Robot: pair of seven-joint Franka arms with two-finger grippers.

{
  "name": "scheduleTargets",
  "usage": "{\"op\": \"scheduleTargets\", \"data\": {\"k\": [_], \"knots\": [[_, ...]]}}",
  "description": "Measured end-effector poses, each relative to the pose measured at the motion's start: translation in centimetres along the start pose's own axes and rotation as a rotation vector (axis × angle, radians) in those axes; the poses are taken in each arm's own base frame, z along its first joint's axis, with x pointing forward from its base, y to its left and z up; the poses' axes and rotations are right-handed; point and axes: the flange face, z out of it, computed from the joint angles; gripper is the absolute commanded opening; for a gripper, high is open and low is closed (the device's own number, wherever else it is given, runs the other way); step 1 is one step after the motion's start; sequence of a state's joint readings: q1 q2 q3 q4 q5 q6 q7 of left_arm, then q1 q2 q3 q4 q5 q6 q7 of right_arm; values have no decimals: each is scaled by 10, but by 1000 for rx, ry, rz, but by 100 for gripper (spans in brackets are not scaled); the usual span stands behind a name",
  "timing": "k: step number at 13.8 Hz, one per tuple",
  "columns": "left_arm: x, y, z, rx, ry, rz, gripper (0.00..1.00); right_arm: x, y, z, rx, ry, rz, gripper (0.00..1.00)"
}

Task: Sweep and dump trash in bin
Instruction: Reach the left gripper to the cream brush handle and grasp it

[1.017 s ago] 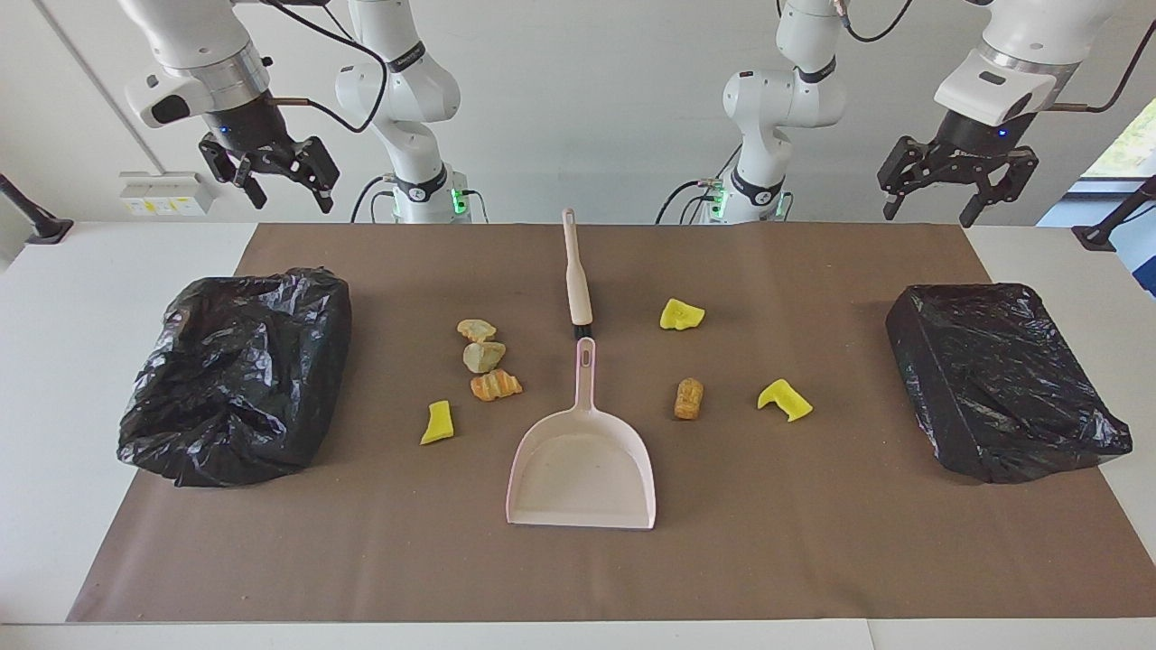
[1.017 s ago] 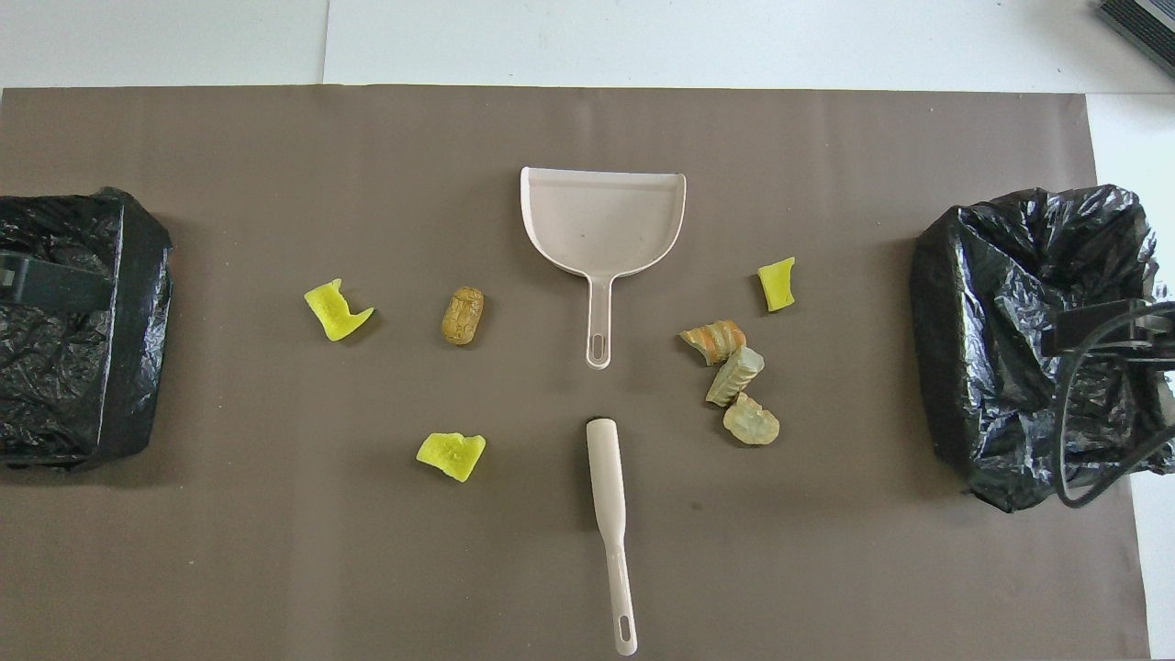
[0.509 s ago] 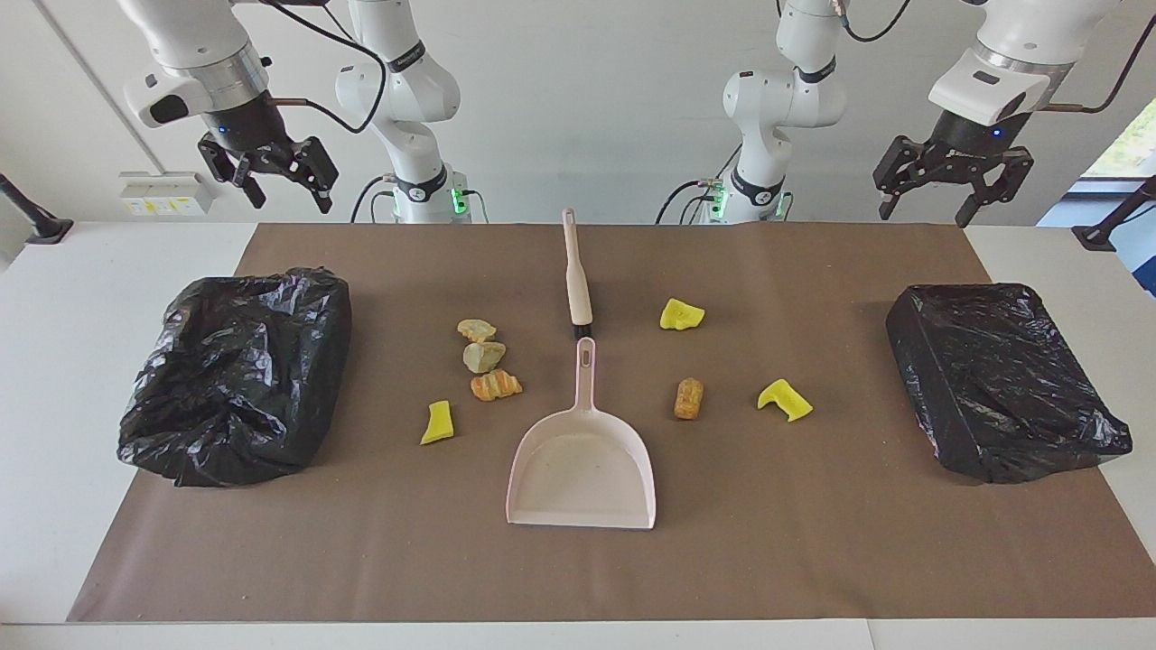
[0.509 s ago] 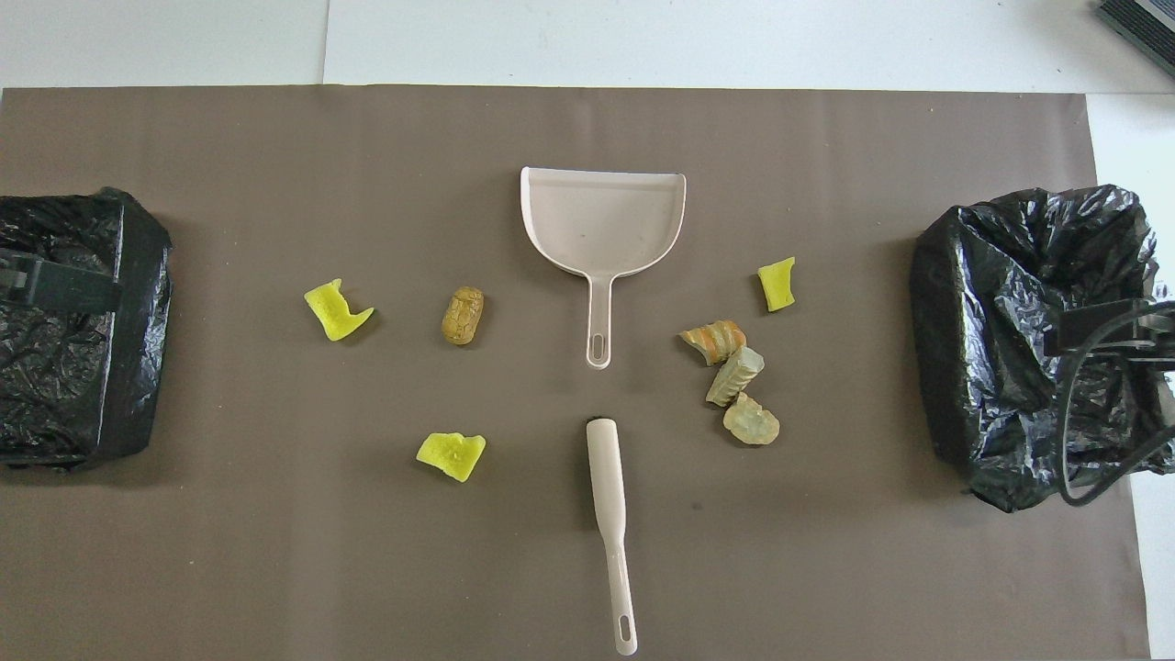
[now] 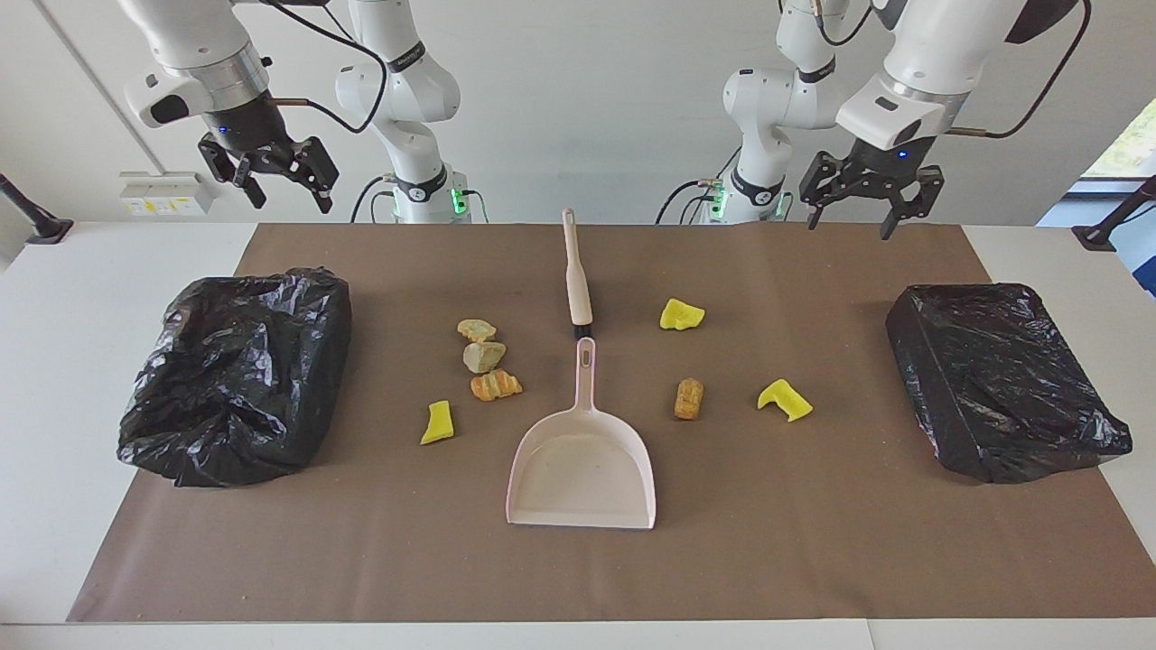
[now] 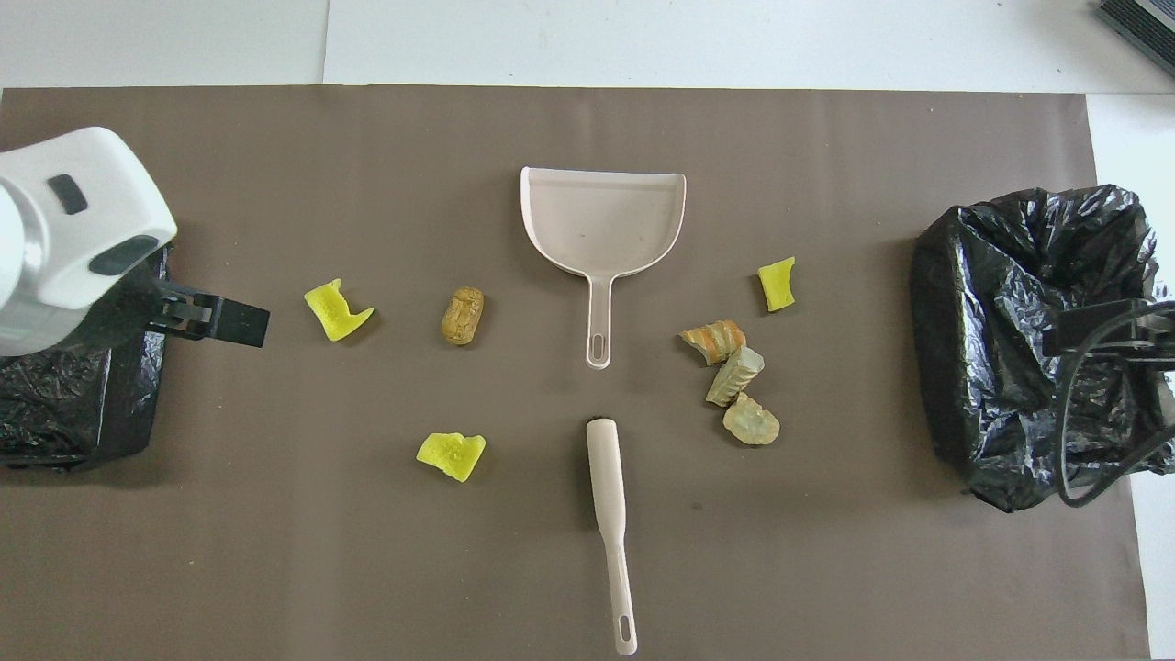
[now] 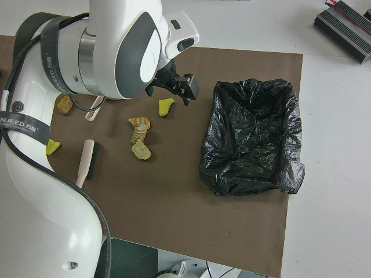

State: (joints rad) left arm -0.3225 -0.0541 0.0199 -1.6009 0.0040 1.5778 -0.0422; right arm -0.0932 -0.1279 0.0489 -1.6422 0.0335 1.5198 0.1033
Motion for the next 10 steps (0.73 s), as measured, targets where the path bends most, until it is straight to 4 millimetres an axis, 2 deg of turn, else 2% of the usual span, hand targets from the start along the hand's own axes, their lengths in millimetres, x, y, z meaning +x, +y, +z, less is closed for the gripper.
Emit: {"op": "scheduleTargets", "data": {"k": [4,10], "knots": [[-18,98,53,-3,-12,-35,100,0,0,0,0,0,0,100],[-72,204,122,-7,-16,-74,100,0,0,0,0,0,0,100]]}}
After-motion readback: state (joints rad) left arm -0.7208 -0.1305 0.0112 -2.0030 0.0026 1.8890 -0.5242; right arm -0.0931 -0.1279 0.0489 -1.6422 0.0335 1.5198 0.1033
